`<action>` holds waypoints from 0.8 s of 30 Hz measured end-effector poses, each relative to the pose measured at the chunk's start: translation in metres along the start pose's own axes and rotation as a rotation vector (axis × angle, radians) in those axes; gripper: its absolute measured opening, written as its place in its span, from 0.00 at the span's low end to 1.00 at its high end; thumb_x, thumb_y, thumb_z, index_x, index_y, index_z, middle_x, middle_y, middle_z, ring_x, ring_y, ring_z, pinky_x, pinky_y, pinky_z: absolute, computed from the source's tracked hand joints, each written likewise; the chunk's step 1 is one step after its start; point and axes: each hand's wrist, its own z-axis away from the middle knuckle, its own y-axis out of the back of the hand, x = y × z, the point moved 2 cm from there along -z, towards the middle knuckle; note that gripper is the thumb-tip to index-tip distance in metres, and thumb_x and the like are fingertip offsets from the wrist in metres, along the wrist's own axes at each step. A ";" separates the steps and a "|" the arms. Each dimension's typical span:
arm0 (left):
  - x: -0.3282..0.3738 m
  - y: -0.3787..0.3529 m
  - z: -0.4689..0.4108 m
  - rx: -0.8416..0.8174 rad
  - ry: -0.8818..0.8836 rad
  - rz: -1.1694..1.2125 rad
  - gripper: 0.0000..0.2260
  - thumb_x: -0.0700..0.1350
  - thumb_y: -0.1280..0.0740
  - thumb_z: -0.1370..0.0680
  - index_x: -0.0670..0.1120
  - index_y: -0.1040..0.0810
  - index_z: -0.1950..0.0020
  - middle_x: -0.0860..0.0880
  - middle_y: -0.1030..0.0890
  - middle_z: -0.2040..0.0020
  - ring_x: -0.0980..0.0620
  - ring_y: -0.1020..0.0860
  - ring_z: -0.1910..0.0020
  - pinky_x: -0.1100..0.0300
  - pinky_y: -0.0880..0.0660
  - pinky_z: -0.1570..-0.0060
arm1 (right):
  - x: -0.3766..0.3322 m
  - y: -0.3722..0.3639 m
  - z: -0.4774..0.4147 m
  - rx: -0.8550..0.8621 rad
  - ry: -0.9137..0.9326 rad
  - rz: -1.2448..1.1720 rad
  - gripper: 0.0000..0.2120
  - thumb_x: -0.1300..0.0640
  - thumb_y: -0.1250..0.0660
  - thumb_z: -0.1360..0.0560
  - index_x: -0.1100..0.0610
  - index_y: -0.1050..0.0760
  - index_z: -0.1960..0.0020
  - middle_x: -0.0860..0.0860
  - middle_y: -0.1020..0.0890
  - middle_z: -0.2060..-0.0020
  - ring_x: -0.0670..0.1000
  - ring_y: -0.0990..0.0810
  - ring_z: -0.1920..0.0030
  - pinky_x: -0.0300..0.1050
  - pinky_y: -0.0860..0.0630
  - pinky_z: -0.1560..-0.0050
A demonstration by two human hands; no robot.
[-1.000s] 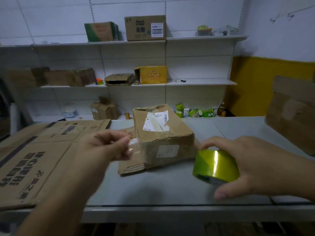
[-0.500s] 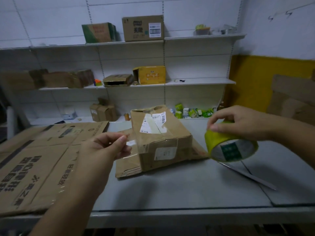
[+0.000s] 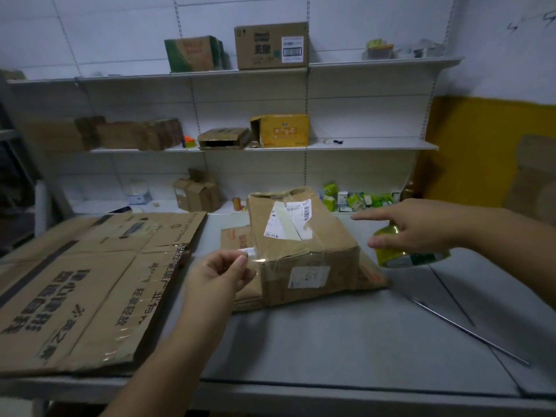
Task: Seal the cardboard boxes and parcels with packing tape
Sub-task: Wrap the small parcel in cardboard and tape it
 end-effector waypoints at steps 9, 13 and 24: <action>-0.019 -0.009 -0.025 -0.166 0.161 -0.233 0.03 0.44 0.36 0.21 0.48 0.26 0.48 0.46 0.18 0.54 0.49 0.21 0.61 0.56 0.23 0.57 | -0.004 -0.016 -0.031 0.032 0.182 0.161 0.27 0.42 0.40 0.22 0.33 0.49 0.27 0.46 0.24 0.38 0.40 0.31 0.56 0.38 0.36 0.52; -0.019 0.000 -0.035 -0.155 0.157 -0.355 0.05 0.44 0.32 0.24 0.45 0.24 0.50 0.43 0.20 0.58 0.51 0.21 0.66 0.56 0.21 0.63 | -0.001 -0.018 -0.034 0.022 0.205 0.126 0.26 0.43 0.40 0.22 0.32 0.48 0.28 0.45 0.23 0.40 0.40 0.29 0.55 0.37 0.35 0.52; 0.002 -0.045 -0.046 -0.613 -0.957 -1.476 0.22 0.56 0.48 0.21 0.49 0.24 0.34 0.50 0.22 0.37 0.49 0.23 0.38 0.52 0.31 0.38 | -0.003 -0.016 -0.029 0.058 0.177 0.129 0.24 0.43 0.42 0.21 0.34 0.46 0.27 0.35 0.35 0.66 0.36 0.35 0.65 0.41 0.35 0.54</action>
